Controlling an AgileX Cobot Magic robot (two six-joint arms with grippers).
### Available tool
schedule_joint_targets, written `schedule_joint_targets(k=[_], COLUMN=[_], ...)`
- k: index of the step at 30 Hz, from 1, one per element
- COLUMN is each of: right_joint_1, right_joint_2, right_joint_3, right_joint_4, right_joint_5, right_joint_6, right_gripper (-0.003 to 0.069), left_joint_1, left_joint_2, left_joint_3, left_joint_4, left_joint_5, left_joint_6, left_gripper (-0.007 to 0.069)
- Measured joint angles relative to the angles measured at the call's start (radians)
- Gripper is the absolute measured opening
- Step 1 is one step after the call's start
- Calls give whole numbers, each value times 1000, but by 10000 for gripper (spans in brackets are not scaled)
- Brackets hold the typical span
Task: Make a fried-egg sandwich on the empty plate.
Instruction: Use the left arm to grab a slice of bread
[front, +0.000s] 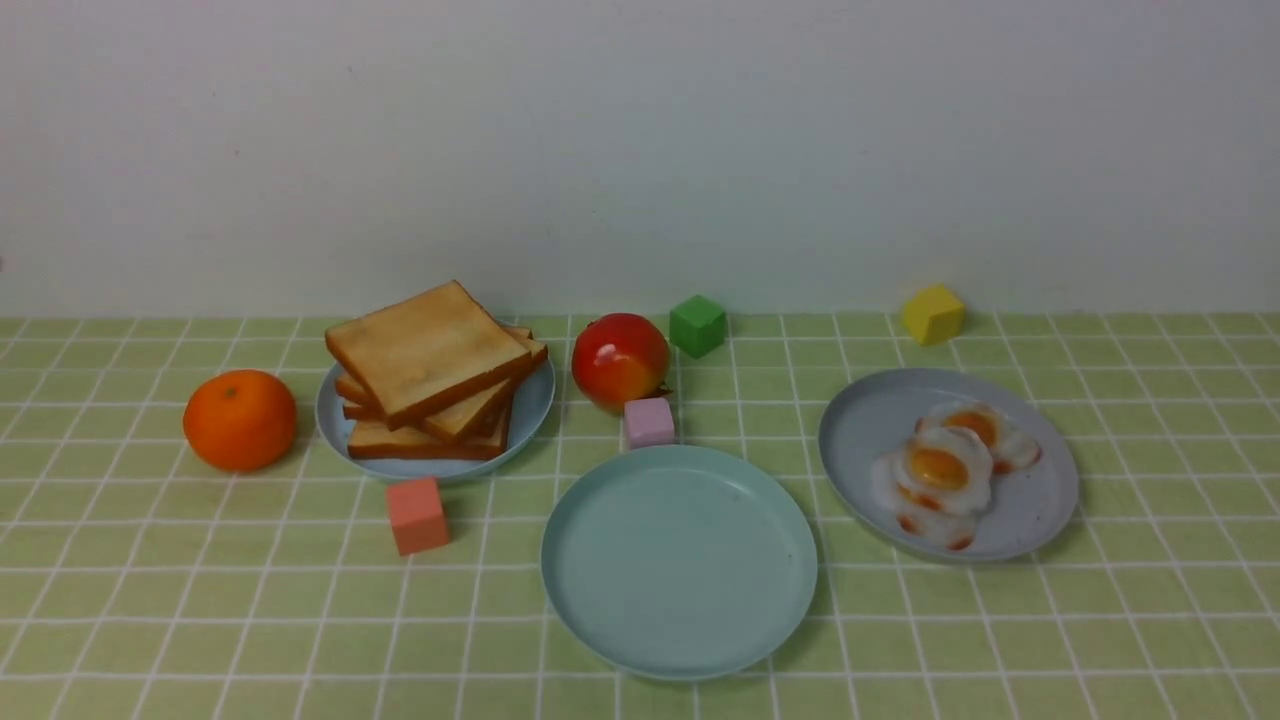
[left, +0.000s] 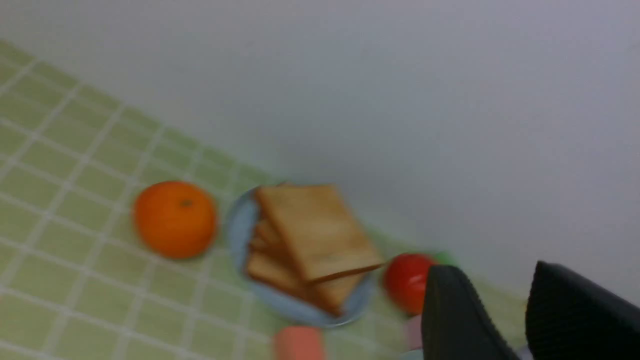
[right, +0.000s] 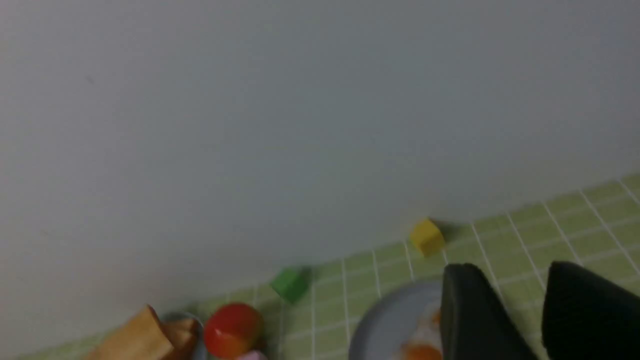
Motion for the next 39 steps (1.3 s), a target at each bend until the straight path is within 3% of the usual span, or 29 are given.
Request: schedule_joint_targets(k=[3, 7, 13, 16, 17, 19, 20, 21, 22, 23, 25, 32, 33, 39], right_joint_1=[0, 0, 0, 0, 0, 0, 0, 0, 0, 0, 0, 0, 0, 0], right_joint_2=[91, 170, 279, 313, 315, 325, 325, 326, 326, 326, 326, 326, 326, 326], right_joint_3=[0, 0, 0, 0, -1, -1, -1, -1, -1, -1, -1, -1, -1, -1], right_joint_4=[42, 110, 344, 473, 479, 543, 543, 561, 563, 568, 568, 581, 585, 587], right_joint_5=[74, 152, 248, 275, 276, 286, 287, 299, 303, 314, 323, 338, 345, 368], right_joint_6=[-2, -26, -261, -420, -428, -510, -510, -533, -536, -546, -551, -553, -553, -553], right_gripper=[241, 241, 241, 241, 241, 241, 241, 241, 241, 241, 241, 241, 241, 241], left_joint_1=[0, 0, 10, 66, 71, 153, 160, 218, 232, 276, 318, 319, 315, 314], left_joint_2=[172, 329, 588, 742, 750, 854, 862, 926, 932, 978, 1040, 1179, 1212, 1306], left_joint_3=[0, -14, -175, -334, -352, -465, -465, -529, -535, -580, -628, -744, -770, -831], left_joint_4=[117, 130, 101, -41, -67, -288, -288, -474, -494, -638, -758, -859, -874, -928], left_joint_5=[2, -17, 6, 82, 93, 180, 180, 235, 241, 277, 305, 334, 338, 338], left_joint_6=[-7, -49, -22, 207, 224, 446, 463, 594, 607, 689, 784, 854, 871, 934], left_gripper=[238, 238, 232, 231, 231, 231, 231, 234, 234, 246, 286, 509, 570, 617])
